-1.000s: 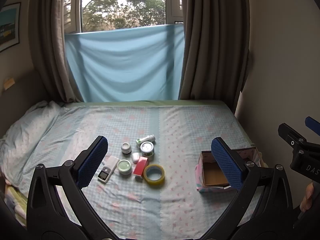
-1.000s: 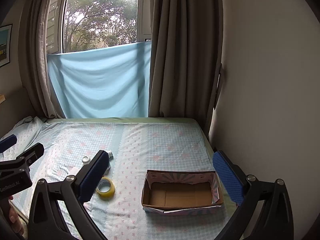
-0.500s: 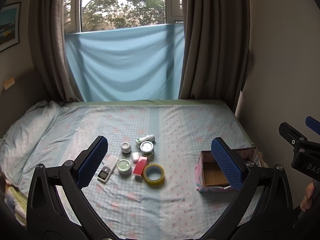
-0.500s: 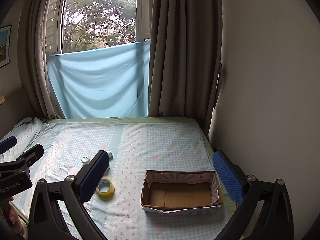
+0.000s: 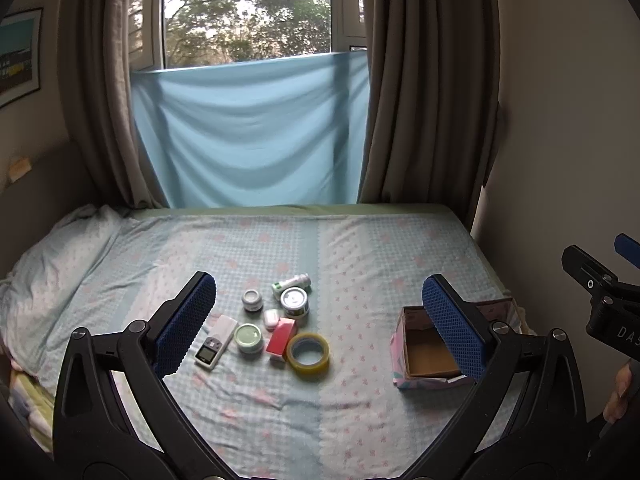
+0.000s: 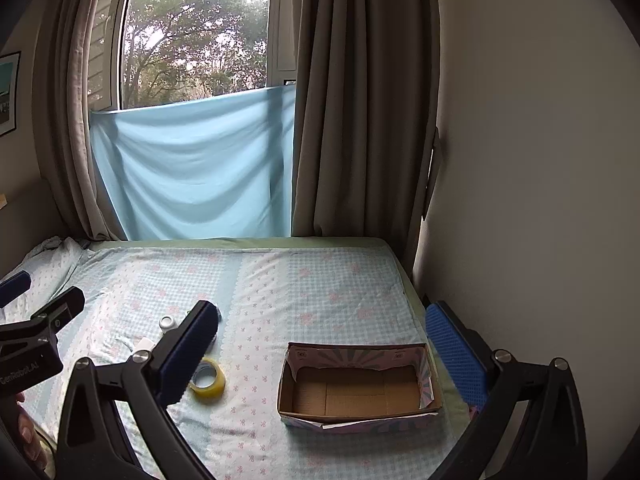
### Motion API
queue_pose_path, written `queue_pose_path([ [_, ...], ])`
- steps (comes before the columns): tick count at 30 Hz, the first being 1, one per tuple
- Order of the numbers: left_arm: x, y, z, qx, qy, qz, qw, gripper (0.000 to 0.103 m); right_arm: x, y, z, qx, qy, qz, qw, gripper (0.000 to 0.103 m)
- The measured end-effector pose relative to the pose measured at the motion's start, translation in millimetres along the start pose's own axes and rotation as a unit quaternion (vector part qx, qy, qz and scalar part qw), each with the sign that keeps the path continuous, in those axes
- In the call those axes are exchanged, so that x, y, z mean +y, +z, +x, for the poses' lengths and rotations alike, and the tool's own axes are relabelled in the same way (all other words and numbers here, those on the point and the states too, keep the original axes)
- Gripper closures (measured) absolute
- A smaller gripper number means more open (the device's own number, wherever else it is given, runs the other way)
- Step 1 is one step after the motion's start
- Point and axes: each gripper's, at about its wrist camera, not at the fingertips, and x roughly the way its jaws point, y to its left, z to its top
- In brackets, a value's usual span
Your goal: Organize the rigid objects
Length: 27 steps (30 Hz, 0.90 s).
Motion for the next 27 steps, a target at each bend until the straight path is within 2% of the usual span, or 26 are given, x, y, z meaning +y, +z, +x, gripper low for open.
queue_pose_path([
  [22, 4.1, 4.3, 1.0, -0.003, -0.009, 0.003, 1.0000, 0.001, -2.7, 2.8, 3.0, -0.016, 0.004, 0.001, 1.000, 0.000],
  [27, 17.7, 1.3, 12.8, 0.017, 0.031, 0.012, 0.9993, 0.000, 2.9, -0.1, 19.5, -0.006, 0.020, -0.005, 1.000, 0.000],
])
